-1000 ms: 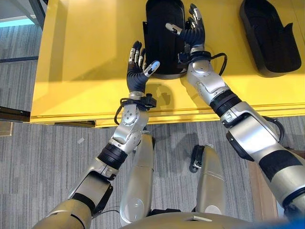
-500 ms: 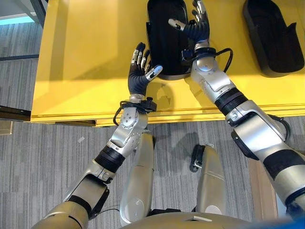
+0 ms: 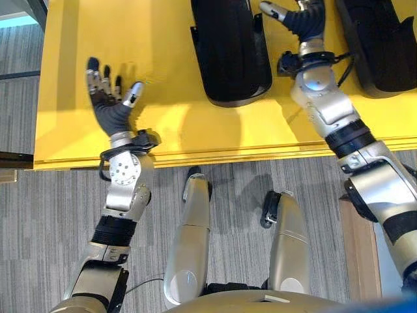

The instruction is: Move parts from the plastic box to the shelf.

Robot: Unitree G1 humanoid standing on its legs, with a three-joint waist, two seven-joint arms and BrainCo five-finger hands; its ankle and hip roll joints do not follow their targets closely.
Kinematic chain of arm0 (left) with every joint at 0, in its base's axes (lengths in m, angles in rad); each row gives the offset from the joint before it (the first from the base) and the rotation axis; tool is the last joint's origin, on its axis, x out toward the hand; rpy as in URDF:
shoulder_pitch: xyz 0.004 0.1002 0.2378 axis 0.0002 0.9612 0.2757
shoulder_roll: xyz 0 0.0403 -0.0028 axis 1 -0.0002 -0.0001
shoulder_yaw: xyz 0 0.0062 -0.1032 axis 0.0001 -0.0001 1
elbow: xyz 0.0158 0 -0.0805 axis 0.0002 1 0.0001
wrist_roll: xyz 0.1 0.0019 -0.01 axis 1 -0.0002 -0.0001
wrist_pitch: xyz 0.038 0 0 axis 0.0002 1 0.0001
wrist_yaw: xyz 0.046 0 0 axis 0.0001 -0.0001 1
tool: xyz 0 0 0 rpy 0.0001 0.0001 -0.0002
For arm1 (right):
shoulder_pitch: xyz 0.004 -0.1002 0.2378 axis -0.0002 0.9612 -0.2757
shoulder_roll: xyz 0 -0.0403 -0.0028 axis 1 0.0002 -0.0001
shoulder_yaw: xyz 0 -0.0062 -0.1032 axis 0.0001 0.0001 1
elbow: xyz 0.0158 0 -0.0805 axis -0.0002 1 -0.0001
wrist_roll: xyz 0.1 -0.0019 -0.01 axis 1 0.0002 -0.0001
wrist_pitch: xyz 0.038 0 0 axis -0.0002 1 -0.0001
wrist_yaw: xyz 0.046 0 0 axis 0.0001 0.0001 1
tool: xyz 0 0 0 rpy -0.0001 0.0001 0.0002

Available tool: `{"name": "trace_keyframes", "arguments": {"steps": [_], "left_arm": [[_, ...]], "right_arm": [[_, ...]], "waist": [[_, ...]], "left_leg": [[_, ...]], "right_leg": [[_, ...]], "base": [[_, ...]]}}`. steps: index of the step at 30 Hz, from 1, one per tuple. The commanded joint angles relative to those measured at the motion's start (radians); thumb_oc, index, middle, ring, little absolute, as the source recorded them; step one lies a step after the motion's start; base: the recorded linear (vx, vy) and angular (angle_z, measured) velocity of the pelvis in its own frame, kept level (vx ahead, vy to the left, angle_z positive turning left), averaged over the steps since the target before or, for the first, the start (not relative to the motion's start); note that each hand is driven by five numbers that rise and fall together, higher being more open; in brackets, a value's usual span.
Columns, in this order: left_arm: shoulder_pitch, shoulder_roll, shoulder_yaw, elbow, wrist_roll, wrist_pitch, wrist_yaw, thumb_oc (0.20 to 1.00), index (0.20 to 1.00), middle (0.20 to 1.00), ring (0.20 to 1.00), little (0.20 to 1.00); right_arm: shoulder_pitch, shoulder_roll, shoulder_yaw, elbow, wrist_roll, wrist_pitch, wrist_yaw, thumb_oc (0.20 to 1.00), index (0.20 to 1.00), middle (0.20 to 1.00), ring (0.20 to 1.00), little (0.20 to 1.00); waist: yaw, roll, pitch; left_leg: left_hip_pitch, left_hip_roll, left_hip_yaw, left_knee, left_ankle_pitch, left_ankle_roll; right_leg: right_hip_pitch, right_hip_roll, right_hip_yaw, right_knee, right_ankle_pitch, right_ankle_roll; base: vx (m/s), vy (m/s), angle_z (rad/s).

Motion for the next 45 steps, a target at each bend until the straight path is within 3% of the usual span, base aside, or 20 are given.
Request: {"name": "trace_keyframes", "arguments": {"steps": [1,11,15,20,27,28,38,41,45], "left_arm": [[0.037,-0.015,0.001,0.058,0.016,0.002,0.049,1.000,1.000,1.000,1.000,1.000],[0.094,-0.012,0.058,-0.019,0.076,0.013,0.031,1.000,1.000,1.000,1.000,1.000],[0.155,0.015,-0.030,-0.138,0.203,0.056,-0.045,1.000,1.000,1.000,1.000,1.000],[0.166,0.055,-0.192,-0.181,0.297,0.093,-0.121,1.000,1.000,1.000,1.000,1.000],[0.203,0.081,-0.277,-0.207,0.340,0.090,-0.164,1.000,1.000,1.000,1.000,1.000],[0.223,0.087,-0.296,-0.215,0.332,0.083,-0.180,1.000,1.000,1.000,1.000,1.000],[0.337,0.119,-0.260,-0.213,0.288,0.046,-0.255,1.000,1.000,1.000,1.000,1.000],[0.372,0.123,-0.228,-0.212,0.279,0.044,-0.275,1.000,1.000,1.000,1.000,1.000],[0.441,0.110,-0.159,-0.192,0.254,0.039,-0.325,1.000,1.000,1.000,1.000,1.000]], "right_arm": [[-0.015,-0.018,-0.068,-0.089,-0.021,-0.071,0.027,1.000,1.000,1.000,1.000,1.000],[0.161,-0.051,-0.210,-0.278,-0.035,-0.116,0.043,1.000,1.000,1.000,1.000,1.000],[0.380,0.005,-0.250,-0.467,-0.030,-0.152,0.104,1.000,1.000,1.000,1.000,1.000],[0.511,0.042,-0.253,-0.563,-0.047,-0.178,0.115,1.000,1.000,1.000,1.000,1.000],[0.653,0.068,-0.251,-0.672,-0.066,-0.199,0.140,1.000,1.000,1.000,1.000,1.000],[0.701,0.077,-0.243,-0.703,-0.070,-0.210,0.148,1.000,1.000,1.000,1.000,1.000],[0.935,0.073,-0.202,-0.796,0.012,-0.207,0.286,1.000,1.000,1.000,1.000,1.000],[0.986,0.054,-0.202,-0.808,0.035,-0.194,0.327,1.000,1.000,1.000,1.000,1.000],[1.066,0.029,-0.195,-0.794,0.073,-0.159,0.409,1.000,1.000,1.000,1.000,1.000]], "waist": [[0.023,-0.015,0.015],[0.006,-0.015,0.011],[-0.013,-0.017,0.008],[-0.033,-0.021,0.006],[-0.050,-0.026,-0.007],[-0.056,-0.025,-0.013],[-0.085,-0.005,-0.076],[-0.091,0.000,-0.107],[-0.100,0.027,-0.194]], "left_leg": [[-0.020,0.004,0.022,0.049,-0.068,0.066],[-0.015,0.003,0.017,0.038,-0.067,0.069],[-0.001,0.013,0.018,0.025,-0.062,0.070],[0.013,0.018,0.021,0.007,-0.052,0.071],[0.070,0.035,0.017,-0.060,-0.028,0.071],[0.090,0.039,0.015,-0.104,0.013,0.068],[0.389,0.097,0.037,-0.437,0.134,0.049],[0.463,0.111,0.043,-0.541,0.176,0.044],[0.631,0.157,0.073,-0.769,0.267,0.027]], "right_leg": [[0.028,-0.004,-0.026,0.001,-0.035,-0.060],[0.033,0.004,-0.021,-0.011,-0.029,-0.057],[0.048,0.012,-0.025,-0.026,-0.024,-0.055],[0.064,0.016,-0.026,-0.048,-0.006,-0.051],[0.115,0.026,-0.032,-0.113,0.027,-0.044],[0.138,0.028,-0.037,-0.159,0.065,-0.047],[0.432,0.064,-0.094,-0.482,0.175,-0.019],[0.501,0.069,-0.108,-0.573,0.211,-0.007],[0.620,0.085,-0.125,-0.742,0.256,0.014]], "base": [[0.00,0.000,0.00],[0.00,0.002,-0.01],[-0.02,0.003,-0.01],[-0.03,0.003,-0.04],[-0.01,0.000,0.00],[-0.08,0.008,-0.05],[0.03,-0.022,-0.10],[0.09,-0.028,-0.13],[0.11,-0.045,-0.09]]}}
